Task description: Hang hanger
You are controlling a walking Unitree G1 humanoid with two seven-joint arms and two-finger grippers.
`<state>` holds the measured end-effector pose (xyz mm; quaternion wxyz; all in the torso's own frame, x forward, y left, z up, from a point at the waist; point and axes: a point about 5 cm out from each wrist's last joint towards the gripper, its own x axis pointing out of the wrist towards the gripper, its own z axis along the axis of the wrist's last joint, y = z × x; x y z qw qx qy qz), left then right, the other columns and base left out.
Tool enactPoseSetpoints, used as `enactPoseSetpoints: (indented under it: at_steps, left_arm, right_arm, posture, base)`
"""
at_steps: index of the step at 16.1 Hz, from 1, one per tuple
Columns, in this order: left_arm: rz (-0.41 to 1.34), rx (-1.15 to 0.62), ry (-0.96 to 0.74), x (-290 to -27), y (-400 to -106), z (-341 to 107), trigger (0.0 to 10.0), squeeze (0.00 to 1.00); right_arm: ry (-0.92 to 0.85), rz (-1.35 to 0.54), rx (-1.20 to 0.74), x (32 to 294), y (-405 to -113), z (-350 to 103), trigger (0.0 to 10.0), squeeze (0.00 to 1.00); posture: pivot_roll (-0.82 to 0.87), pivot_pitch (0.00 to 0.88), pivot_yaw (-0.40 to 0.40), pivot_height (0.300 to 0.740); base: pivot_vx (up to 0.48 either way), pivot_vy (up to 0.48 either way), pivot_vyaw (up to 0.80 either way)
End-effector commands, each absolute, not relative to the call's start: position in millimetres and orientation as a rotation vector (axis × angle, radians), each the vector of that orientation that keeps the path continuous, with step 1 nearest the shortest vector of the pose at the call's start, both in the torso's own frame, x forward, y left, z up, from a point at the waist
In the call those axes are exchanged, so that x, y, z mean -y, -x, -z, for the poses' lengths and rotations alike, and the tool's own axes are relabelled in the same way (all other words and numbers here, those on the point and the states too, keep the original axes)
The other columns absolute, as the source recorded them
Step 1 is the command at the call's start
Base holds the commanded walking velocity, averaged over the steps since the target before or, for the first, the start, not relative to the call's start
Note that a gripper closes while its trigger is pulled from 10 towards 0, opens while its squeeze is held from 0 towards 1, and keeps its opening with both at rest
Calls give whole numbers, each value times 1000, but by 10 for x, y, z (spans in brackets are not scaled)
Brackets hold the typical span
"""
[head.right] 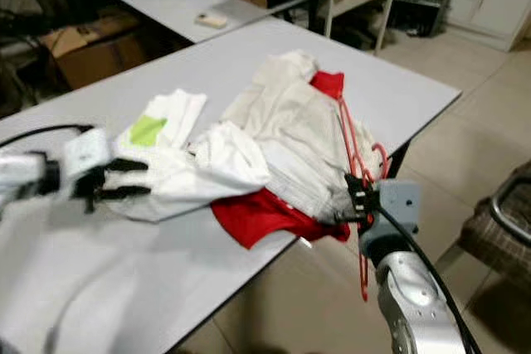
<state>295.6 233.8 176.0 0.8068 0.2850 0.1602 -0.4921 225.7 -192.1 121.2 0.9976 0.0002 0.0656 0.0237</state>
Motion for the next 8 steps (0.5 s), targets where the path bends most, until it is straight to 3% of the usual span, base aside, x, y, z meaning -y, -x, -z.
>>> enactPoseSetpoints:
  at_steps: [1, 3, 6, 7, 8]
  left_arm:
    - [1085, -315, -570, -2346, -2890, -1868, 10000, 0]
    - [1115, -298, -534, -2348, -2797, -1909, 10000, 0]
    - [807, -194, -577, -2321, -3205, -1953, 10000, 0]
    - [794, -178, -534, -2247, -3312, -1953, 10000, 0]
    - [799, -176, -516, -2222, -3335, -1951, 10000, 784]
  right_arm:
    - [-6, -73, -141, 1879, -2280, -1200, 10000, 0]
    - [-7, -88, -140, 1858, -2312, -1205, 10000, 0]
    - [-4, -91, -139, 1860, -2321, -1209, 10000, 0]
    - [-3, -86, -138, 1871, -2311, -1213, 10000, 0]
    - [-3, -84, -138, 1875, -2310, -1214, 10000, 0]
  posture:
    - [-185, 0, 81, 719]
    - [-179, 0, 75, 719]
    - [-187, 0, 78, 719]
    - [-192, 0, 84, 719]
    - [-197, 0, 87, 719]
  base:
    - [0, 0, 0]
    - [0, 0, 0]
    - [0, 0, 0]
    - [0, 0, 0]
    - [0, 0, 0]
